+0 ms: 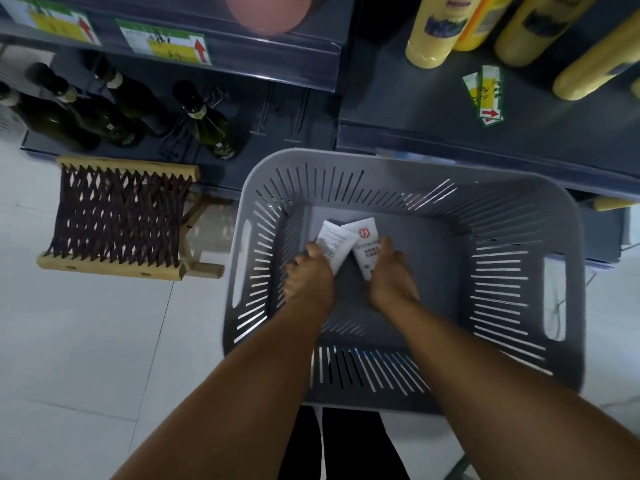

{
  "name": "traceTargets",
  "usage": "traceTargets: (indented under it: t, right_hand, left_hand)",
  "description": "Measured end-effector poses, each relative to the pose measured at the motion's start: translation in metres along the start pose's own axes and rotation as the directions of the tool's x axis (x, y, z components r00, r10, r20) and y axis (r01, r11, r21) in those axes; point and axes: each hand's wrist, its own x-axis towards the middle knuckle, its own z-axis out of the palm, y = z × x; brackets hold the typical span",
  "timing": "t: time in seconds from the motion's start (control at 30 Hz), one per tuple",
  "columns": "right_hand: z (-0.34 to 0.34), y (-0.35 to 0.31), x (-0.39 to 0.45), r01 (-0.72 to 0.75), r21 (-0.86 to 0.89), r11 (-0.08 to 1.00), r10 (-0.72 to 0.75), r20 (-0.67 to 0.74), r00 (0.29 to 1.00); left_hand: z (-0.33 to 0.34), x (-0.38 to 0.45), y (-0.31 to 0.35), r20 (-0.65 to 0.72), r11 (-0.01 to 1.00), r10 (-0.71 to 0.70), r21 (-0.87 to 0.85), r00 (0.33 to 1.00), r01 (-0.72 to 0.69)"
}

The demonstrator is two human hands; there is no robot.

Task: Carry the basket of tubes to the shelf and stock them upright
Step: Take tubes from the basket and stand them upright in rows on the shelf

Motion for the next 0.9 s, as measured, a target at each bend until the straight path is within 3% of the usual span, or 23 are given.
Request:
traceTargets:
  t: [0.23,0.47,0.6,0.9]
  right_hand:
    - [-0.054,-0.011,-0.064,0.077,0.203,0.976,-0.028,-0.232,0.972]
    - [-0.11,-0.027,-0.151,0.263,0.373,0.89,-0.06,-0.476,0.877]
    - [-0.15,-0.037,-0.197,0.358,0.403,0.842,-0.063,-0.586,0.808]
    - [-0.25,-0.057,-0.27,0.546,0.386,0.743,-0.038,-0.791,0.611]
  left_hand:
    - [-0.064,-0.054,0.009,-0.151,0.888,0.202,-0.388,0.968,-0.246]
    - [-0.128,-0.13,0.018,-0.338,0.691,0.384,-0.512,0.859,-0.51]
    - [-0.177,-0.173,0.03,-0.405,0.59,0.483,-0.505,0.777,-0.63]
    - [-0.282,-0.254,0.082,-0.535,0.429,0.658,-0.313,0.53,-0.847]
